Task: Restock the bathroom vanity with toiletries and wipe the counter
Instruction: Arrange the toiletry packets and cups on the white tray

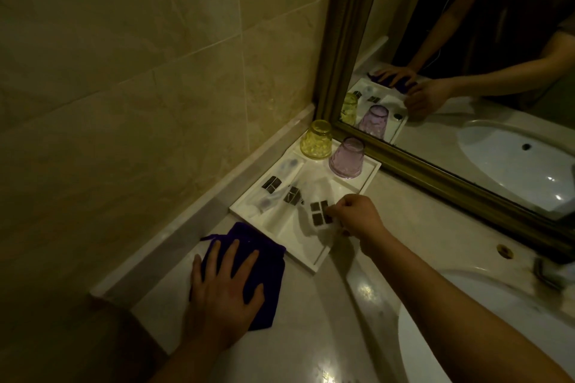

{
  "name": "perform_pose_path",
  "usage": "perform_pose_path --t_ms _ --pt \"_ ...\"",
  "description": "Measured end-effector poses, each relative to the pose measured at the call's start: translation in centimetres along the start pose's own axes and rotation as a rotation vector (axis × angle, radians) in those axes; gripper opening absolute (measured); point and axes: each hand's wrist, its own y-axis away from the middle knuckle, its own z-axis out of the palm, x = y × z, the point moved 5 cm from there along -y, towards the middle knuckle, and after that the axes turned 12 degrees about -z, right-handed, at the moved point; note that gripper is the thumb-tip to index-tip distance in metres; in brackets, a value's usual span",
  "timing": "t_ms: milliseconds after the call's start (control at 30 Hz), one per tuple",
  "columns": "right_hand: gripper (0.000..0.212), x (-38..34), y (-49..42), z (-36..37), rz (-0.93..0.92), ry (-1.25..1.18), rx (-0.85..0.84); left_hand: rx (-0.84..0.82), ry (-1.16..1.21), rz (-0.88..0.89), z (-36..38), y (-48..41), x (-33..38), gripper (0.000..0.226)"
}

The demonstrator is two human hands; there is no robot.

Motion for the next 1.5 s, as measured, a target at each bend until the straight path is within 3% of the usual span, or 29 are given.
perform_pose_path --t_ms 167,267,433,533,600,733,833,933,1033,1133,1367,1500 --pt "0.03 1.5 2.5 1.6 0.091 0.004 -0.104 0.002 0.002 -0.004 -0.1 0.0 0.0 0.063" --pt "0.028 1.7 3.2 1.5 0.013 0.26 -0.183 0.008 0.003 0.003 -0.1 0.0 0.1 0.063" --pt "0.019 1.6 3.8 2.1 -0.094 0.26 -0.172 0.016 -0.002 0.005 -0.1 0.0 0.0 0.064" --pt "0.016 1.3 4.2 2.9 -0.296 0.539 -0.124 0.014 -0.011 0.001 -0.2 0.0 0.2 0.063" --pt "0.013 0.2 4.9 3.1 -0.562 0.669 -0.003 0.012 -0.014 -0.004 -0.2 -0.1 0.1 0.063" --pt "0.031 0.5 6.0 5.3 -0.9 0.827 -0.219 0.005 -0.011 -0.004 0.0 -0.1 0.1 0.063" --pt "0.036 1.0 5.8 5.7 -0.882 0.884 -0.291 -0.002 -0.012 -0.003 0.0 -0.1 0.0 0.064" --pt "0.038 0.6 5.7 5.0 -0.886 0.776 -0.285 -0.005 -0.005 -0.002 0.0 -0.1 -0.1 0.064" --pt "0.03 0.7 3.7 2.7 -0.795 0.65 -0.075 0.0 -0.007 0.004 0.0 -0.1 -0.1 0.064" --pt "0.033 1.6 0.5 0.4 -0.576 0.723 0.056 0.004 -0.005 0.011 0.0 0.0 -0.2 0.065" --pt "0.028 1.9 -3.0 -0.2 -0.507 0.933 -0.042 0.008 -0.006 0.02 0.3 0.0 -0.2 0.065" --pt "0.039 1.9 -3.9 -0.4 -0.484 0.882 -0.135 0.003 -0.022 0.017 0.1 -0.1 -0.1 0.066"
